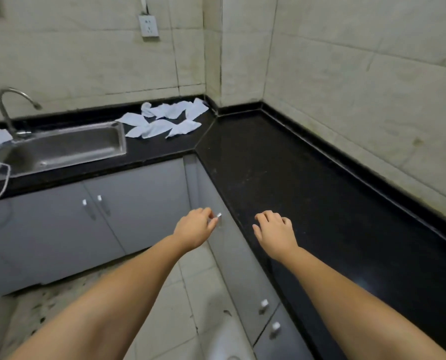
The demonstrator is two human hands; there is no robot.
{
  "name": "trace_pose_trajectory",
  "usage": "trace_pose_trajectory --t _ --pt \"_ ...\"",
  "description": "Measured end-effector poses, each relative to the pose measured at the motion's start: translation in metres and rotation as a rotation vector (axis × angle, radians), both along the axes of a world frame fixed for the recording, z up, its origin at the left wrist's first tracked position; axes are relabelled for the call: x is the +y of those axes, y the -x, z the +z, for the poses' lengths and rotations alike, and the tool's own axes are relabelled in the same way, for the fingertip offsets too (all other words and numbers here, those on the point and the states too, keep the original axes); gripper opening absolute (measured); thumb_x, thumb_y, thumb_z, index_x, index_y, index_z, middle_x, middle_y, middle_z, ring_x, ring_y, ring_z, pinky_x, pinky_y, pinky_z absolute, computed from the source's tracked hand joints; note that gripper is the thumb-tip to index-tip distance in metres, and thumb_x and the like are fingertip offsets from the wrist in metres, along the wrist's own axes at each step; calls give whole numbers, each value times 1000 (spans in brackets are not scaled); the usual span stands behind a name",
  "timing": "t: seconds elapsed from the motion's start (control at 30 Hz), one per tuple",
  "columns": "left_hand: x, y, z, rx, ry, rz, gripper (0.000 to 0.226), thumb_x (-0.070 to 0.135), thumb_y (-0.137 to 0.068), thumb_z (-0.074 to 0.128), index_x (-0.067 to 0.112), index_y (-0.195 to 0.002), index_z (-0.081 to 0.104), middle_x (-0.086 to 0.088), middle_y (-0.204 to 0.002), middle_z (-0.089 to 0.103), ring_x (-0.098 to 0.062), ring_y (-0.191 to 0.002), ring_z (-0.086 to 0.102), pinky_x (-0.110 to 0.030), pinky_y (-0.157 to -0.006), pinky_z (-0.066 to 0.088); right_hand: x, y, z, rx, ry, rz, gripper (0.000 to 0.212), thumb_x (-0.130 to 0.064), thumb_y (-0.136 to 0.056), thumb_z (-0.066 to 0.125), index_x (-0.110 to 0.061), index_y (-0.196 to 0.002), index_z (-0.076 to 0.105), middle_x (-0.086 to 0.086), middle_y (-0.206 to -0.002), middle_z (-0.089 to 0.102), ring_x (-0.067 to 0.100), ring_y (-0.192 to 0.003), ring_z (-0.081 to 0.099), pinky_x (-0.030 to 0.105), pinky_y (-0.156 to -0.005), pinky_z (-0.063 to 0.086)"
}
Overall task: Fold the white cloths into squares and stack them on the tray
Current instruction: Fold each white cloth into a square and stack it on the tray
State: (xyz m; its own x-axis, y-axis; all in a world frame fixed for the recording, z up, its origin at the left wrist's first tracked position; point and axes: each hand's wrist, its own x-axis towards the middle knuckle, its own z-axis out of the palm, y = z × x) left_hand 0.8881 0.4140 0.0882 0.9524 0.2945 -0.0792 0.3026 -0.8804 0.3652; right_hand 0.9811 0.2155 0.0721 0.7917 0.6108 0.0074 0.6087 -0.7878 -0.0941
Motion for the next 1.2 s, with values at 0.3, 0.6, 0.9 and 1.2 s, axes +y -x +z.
trace_pose_trajectory --t 0.3,0.6,0.9,1.2 --pt "102 -80 -9 15 77 168 29 36 -99 38 13 -106 55 -9 -108 60 -27 -100 55 -41 -86 47 123 -110 -9 48 64 177 36 -37 -101 33 -21 -130 45 1 -131 47 21 -121 45 38 -103 33" --pt "261 -170 -27 30 119 221 26 34 -100 39 13 -103 54 -8 -106 58 -26 -98 53 -39 -82 47 285 -209 -23 21 56 218 37 -37 -101 31 -19 -130 46 2 -130 48 22 -119 46 38 -100 34" --pt "406 -285 -16 52 88 106 24 33 -97 44 13 -102 55 -7 -104 59 -26 -97 56 -42 -83 48 425 -290 -18 107 7 101 37 -36 -101 33 -20 -133 43 2 -132 48 22 -123 44 38 -100 34" --pt "476 -376 -53 115 140 100 23 30 -94 49 17 -111 54 -5 -109 57 -24 -104 55 -42 -88 47 520 -380 -40 151 21 142 36 -36 -99 40 -18 -130 45 4 -131 49 24 -120 47 39 -99 36"
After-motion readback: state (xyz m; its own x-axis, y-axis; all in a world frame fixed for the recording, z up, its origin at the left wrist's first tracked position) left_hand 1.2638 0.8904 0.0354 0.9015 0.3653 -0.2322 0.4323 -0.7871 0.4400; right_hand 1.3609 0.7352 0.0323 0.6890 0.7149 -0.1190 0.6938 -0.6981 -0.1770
